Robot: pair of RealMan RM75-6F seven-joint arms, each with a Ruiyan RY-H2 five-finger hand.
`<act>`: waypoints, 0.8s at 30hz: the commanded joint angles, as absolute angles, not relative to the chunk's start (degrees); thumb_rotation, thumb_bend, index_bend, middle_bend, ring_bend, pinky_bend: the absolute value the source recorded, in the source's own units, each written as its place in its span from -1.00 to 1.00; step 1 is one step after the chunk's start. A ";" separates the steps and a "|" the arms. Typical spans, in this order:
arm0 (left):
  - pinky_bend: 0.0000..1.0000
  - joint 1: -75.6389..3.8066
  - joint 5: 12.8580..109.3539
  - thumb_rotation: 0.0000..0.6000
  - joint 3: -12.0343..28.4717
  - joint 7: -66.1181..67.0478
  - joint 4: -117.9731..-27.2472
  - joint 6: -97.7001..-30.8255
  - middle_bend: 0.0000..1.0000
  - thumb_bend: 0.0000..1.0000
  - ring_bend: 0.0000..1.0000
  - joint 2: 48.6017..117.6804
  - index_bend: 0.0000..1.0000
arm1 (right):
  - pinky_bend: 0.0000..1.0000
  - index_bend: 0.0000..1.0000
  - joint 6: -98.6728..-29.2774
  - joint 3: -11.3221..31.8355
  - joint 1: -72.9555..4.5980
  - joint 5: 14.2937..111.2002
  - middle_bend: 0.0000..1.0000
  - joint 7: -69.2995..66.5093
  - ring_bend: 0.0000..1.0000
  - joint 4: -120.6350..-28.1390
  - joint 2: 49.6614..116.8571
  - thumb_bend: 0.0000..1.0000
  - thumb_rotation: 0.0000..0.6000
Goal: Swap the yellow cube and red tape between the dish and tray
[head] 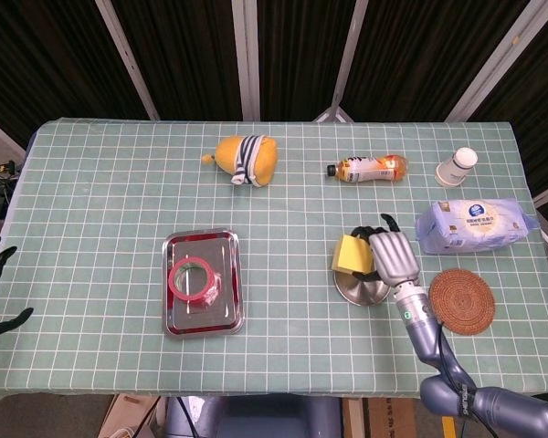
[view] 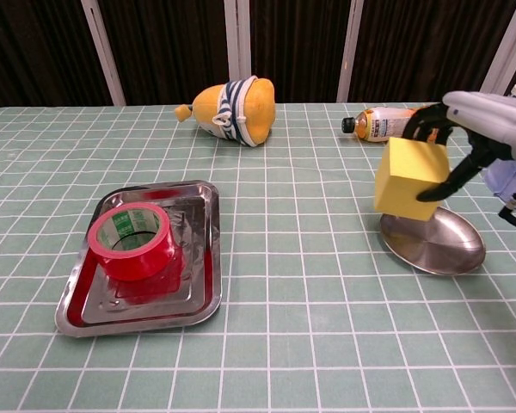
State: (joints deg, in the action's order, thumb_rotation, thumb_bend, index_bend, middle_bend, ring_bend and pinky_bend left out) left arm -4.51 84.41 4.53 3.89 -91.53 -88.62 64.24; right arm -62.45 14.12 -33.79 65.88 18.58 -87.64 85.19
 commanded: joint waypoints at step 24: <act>-1.00 -5.04 82.41 1.00 5.09 7.11 -90.55 -87.31 -1.00 -0.79 -1.00 65.21 -0.72 | -1.00 -1.00 -51.57 19.35 -49.21 51.10 -0.99 27.57 -1.00 -74.35 98.15 -0.94 1.00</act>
State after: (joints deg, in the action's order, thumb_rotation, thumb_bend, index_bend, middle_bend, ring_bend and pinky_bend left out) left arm -5.09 82.38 5.12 7.03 -90.46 -87.24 65.24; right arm -51.68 19.64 -49.60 51.52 27.64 -72.63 99.40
